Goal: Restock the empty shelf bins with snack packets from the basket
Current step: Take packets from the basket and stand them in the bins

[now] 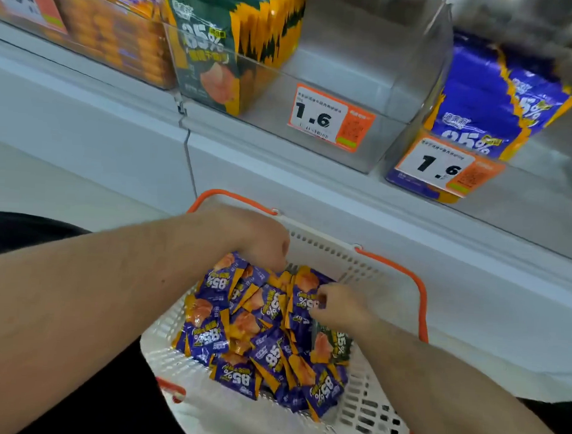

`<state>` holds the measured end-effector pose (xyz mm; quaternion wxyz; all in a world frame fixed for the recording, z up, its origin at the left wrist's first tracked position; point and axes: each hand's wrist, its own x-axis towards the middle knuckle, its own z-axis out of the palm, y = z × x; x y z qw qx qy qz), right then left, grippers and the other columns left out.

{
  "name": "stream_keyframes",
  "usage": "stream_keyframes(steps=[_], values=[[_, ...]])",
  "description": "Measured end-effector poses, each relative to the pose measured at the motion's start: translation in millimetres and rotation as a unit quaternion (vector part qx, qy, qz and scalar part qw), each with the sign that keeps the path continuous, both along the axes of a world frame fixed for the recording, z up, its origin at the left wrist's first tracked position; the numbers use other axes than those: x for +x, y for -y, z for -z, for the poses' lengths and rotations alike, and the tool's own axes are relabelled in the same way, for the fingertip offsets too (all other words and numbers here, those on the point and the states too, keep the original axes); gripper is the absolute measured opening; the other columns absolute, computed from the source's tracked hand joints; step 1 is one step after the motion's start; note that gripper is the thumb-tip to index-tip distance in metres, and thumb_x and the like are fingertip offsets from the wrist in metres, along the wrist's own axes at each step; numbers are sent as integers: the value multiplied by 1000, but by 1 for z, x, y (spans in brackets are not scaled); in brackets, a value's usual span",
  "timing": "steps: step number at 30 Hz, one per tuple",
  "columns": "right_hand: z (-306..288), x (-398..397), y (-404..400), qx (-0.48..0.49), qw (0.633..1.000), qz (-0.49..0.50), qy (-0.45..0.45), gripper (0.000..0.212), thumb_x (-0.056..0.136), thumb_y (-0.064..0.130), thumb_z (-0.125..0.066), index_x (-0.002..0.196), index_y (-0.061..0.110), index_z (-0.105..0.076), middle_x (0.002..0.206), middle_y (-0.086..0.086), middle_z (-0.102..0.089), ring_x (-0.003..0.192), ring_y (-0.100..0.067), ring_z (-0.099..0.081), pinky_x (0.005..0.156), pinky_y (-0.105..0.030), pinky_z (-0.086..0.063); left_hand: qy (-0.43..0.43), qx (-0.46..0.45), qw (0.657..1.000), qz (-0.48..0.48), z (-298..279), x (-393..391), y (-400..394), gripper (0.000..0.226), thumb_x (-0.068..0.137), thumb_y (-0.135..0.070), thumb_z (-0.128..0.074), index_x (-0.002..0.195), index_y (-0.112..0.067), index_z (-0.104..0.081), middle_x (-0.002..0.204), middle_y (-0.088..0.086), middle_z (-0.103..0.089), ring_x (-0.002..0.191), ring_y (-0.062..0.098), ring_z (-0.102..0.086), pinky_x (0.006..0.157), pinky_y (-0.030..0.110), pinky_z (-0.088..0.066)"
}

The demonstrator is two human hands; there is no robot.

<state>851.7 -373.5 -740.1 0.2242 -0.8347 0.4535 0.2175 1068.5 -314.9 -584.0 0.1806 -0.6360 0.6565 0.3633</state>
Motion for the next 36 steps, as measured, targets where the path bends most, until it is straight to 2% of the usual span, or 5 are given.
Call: stream_keyframes(steps=[4, 12, 19, 26, 36], values=[[43, -20, -12, 34, 986, -78, -143, 99, 76, 52, -73, 153, 24, -19, 158, -11, -20, 143, -35, -27, 111, -45, -36, -4, 10, 1000, 10, 0, -8, 7, 25, 98, -34, -45, 81, -15, -46, 76, 3, -43, 66, 22, -35, 65, 35, -35], [64, -14, -17, -86, 971, -179, -131, 59, 80, 29, -72, 131, 20, -43, 132, -9, -46, 123, -32, -42, 102, -43, -35, -11, 10, 1000, -9, 4, -3, 6, 31, 98, -32, -46, 72, -16, -44, 65, 1, -39, 54, 20, -32, 61, 34, -34], [10, 6, 4, -38, 950, -272, -151, 16, 88, -3, -55, 94, 12, -57, 89, -6, -62, 84, -27, -59, 76, -41, -53, 16, 5, 999, -46, -14, 8, 3, 42, 97, -43, -47, 126, -15, -58, 125, 8, -61, 101, 24, -60, 91, 38, -48], [-80, 36, 22, 67, 988, 38, 132, 23, 91, 13, -65, 115, 15, -65, 108, 1, -64, 99, -18, -60, 84, -30, -47, 48, -27, 988, -146, -47, 51, 1, 70, 88, -60, -58, 137, -11, -51, 138, 5, -53, 121, 27, -55, 103, 40, -43], [-134, 66, -14, 445, 620, 416, 495, 28, 97, -8, -44, 117, 4, -58, 114, -17, -70, 97, -27, -68, 81, -36, -60, -148, -106, 948, -261, -59, 63, -11, 27, 82, -31, -77, 91, -12, -61, 81, 4, -61, 63, 17, -61, 64, 31, -44]])
